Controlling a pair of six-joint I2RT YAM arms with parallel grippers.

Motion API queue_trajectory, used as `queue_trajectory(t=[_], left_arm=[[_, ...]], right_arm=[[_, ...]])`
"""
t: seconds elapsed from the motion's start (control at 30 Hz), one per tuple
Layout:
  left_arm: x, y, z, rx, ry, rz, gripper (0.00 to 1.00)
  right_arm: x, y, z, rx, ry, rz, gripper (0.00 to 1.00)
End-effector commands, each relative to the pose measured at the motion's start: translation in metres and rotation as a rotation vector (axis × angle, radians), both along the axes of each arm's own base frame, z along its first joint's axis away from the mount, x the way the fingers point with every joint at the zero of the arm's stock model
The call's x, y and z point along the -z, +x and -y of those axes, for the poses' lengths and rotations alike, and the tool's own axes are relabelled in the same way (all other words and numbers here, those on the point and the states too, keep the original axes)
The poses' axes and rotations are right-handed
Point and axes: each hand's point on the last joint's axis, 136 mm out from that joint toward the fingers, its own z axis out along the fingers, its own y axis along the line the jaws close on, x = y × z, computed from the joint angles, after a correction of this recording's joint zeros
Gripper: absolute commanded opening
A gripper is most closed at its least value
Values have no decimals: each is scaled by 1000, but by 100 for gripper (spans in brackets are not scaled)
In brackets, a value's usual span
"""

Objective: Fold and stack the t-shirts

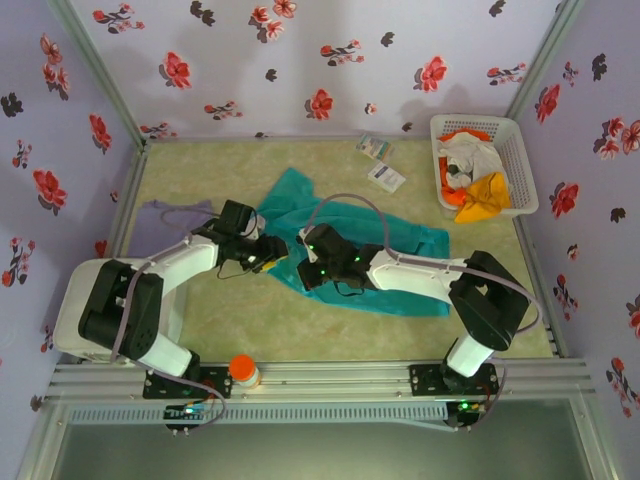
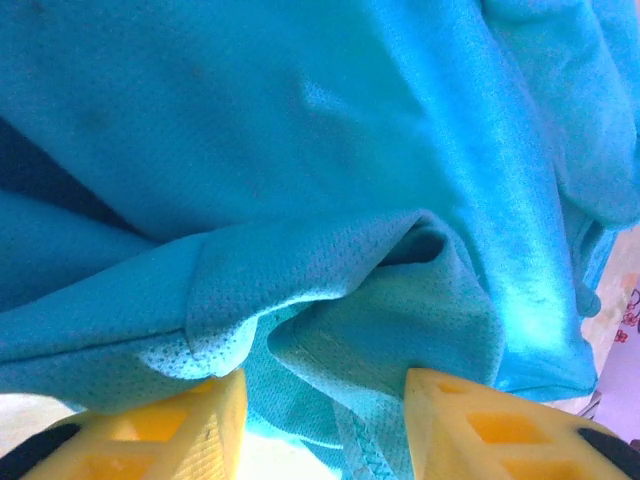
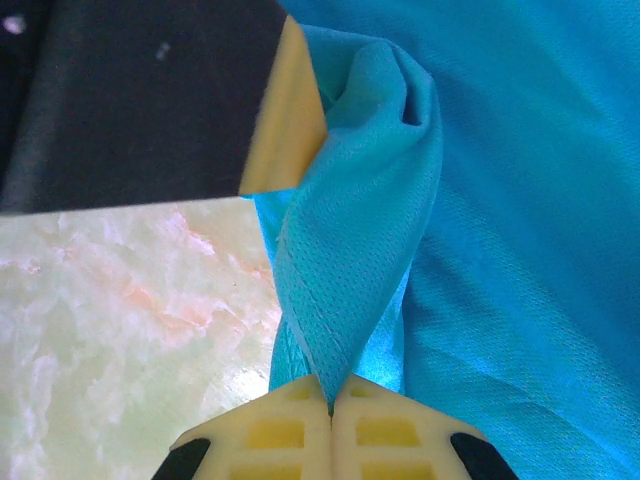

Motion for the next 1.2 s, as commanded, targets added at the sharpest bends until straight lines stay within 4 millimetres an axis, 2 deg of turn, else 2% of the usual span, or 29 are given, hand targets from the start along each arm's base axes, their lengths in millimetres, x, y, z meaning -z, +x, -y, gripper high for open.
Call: queue_trajectory(t=[0.0,0.33,0.57,0.7,0.8,0.97,1.17], left_arm=[[5,3,8,-20,-40,-4,44],[7,10,15,-51,-76,4,41],[10,14,18,-59,-81,10,20],[8,14,15,-57,-59,16,3],[-1,10,6,-59,-4,34,0],[-23,-17,-8,-58,44,38,0],[-32,-68,-36,-125,89,-10,0]], right_arm=[[-8,2,-1,11,42,0,0],[-7,3,2,21,51,-1,0],[-7,4,4,26,49,1,0],[-4,4,6,29,39,-5,0],[-3,3,8,24,28,-4,0],[0,-6,7,-25,-20,-19,0],[9,-28,-6,-158,-111,19,3]])
